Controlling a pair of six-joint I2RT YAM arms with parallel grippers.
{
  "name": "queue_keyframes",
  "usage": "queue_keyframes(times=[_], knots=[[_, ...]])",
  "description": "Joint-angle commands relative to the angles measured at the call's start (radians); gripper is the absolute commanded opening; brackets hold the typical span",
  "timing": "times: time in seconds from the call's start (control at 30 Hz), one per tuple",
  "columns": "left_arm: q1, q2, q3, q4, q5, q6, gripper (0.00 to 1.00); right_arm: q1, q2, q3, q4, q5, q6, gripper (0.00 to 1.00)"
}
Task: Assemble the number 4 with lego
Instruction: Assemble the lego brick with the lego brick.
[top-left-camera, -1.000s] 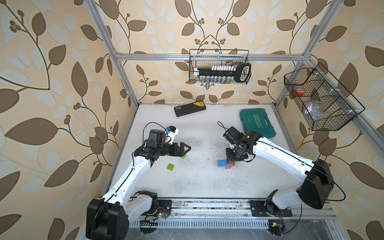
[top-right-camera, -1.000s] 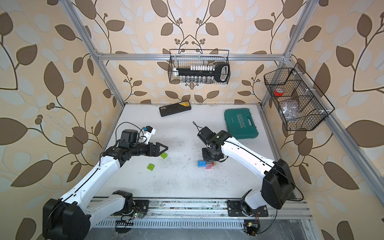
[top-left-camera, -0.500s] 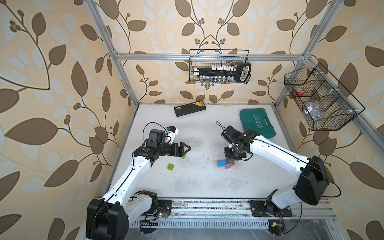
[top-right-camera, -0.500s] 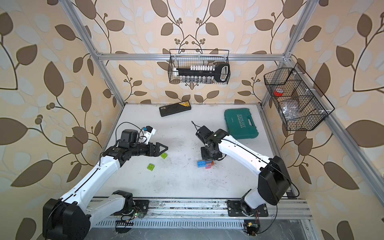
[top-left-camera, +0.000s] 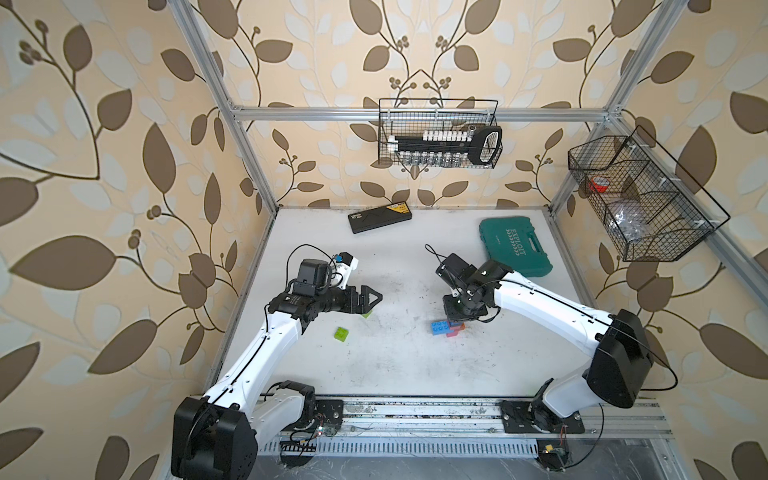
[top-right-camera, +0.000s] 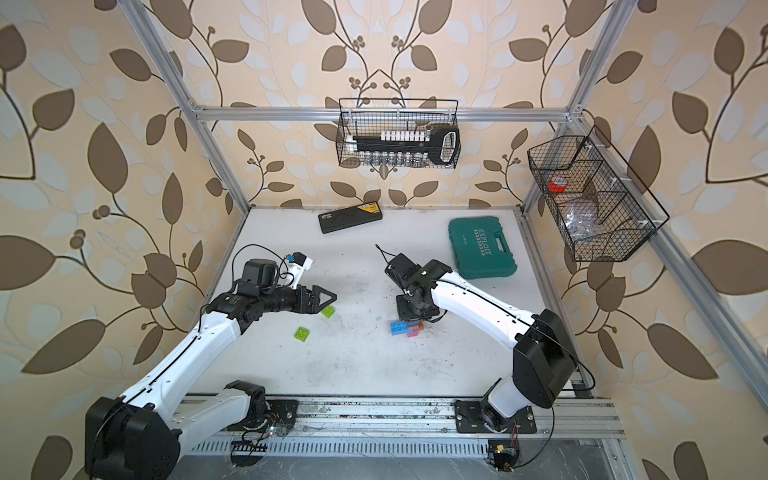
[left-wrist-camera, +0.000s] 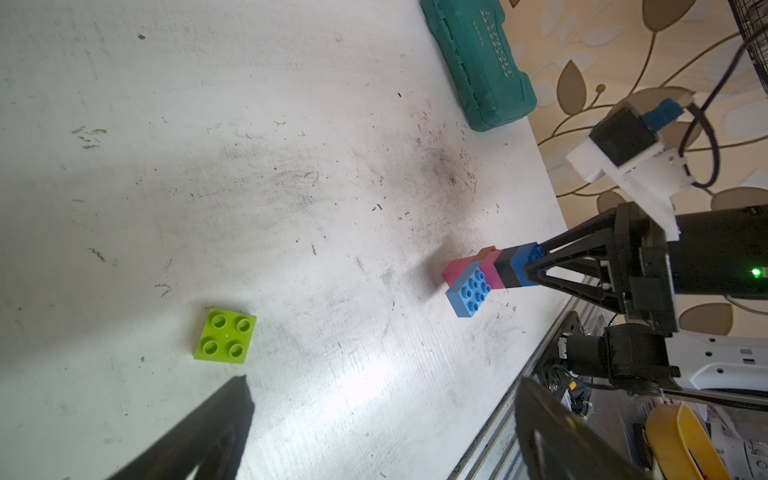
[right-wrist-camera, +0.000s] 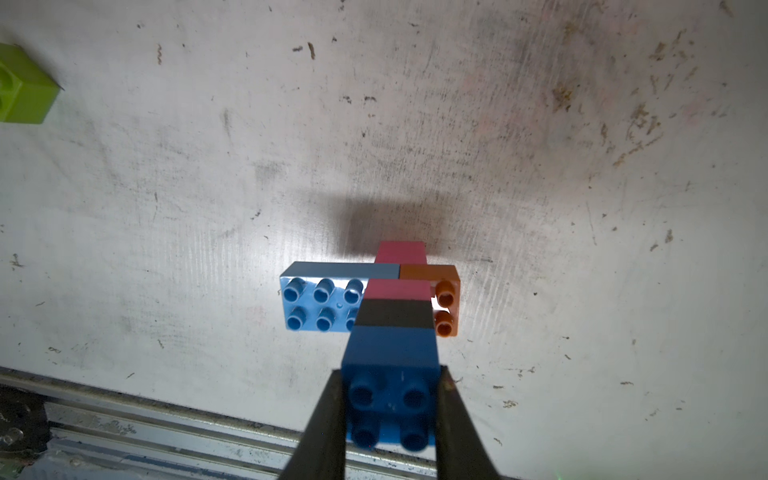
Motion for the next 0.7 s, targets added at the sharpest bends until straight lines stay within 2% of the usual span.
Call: queue_keyframes(times=[0.0,0.47,0.67], knots=[[-0.008,-0.019,0.039,-0.004,-0.011,0.027,0.99,0.023,0.165,-0.068,0.003,-0.066,0.049,0.1],[-0.008,-0.038,0.036,-0.016,-0.024,0.029,0.99,0.007,0.348,0.189,-0.023,-0.009,0.102,0.09],[-0.009,-0.039,0.036,-0.019,-0.027,0.032,0.99,-0.004,0.394,0.229,-0.028,-0.013,0.097,0.12]])
